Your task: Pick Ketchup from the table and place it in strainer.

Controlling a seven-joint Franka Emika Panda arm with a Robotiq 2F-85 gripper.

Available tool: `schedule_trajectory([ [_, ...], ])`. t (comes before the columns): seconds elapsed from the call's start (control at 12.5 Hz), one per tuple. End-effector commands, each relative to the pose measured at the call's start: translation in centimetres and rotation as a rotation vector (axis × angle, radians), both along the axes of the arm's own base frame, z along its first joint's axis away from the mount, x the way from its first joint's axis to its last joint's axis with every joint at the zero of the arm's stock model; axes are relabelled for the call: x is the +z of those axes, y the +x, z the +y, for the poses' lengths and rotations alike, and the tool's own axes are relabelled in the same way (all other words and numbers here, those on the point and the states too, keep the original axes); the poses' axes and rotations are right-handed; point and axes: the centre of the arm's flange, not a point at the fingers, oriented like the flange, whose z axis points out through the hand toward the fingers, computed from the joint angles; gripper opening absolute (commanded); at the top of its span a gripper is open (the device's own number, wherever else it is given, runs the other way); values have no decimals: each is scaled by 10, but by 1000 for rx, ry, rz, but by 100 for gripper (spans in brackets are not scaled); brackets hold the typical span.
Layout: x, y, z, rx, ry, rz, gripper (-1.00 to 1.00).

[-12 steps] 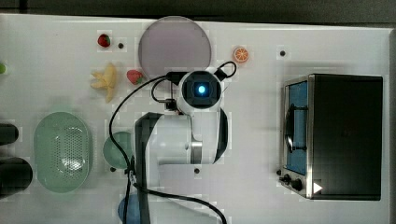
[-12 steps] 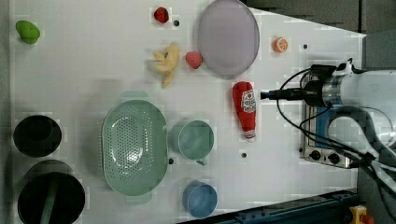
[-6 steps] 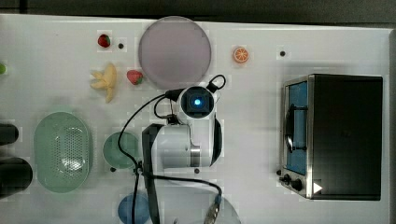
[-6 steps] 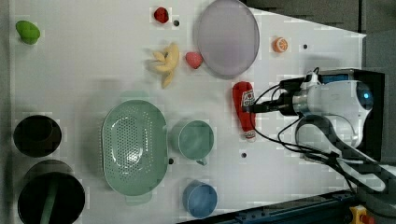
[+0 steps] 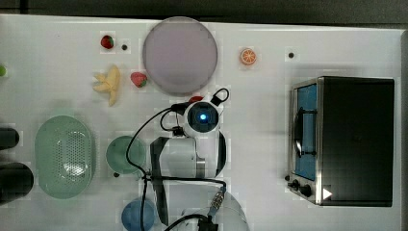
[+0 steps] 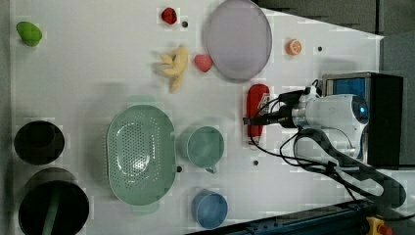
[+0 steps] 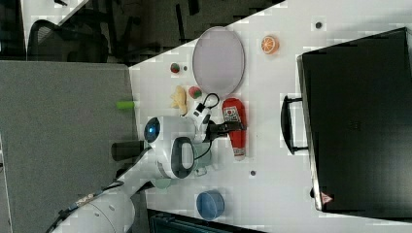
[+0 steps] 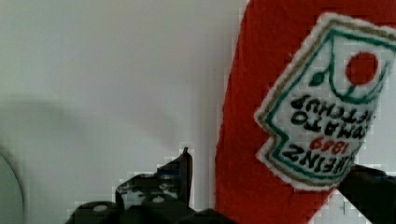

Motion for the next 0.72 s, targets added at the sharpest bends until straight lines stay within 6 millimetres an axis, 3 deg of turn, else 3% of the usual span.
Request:
schedule_trajectory([
  [0.08,8,11,-2,31,2,-44,100],
  [0.32,4,9,-4,25,0,-42,92],
  [0.56,11,15,1,33,1,-59,23],
  [0.72,29,20,3,38,-2,-87,23],
])
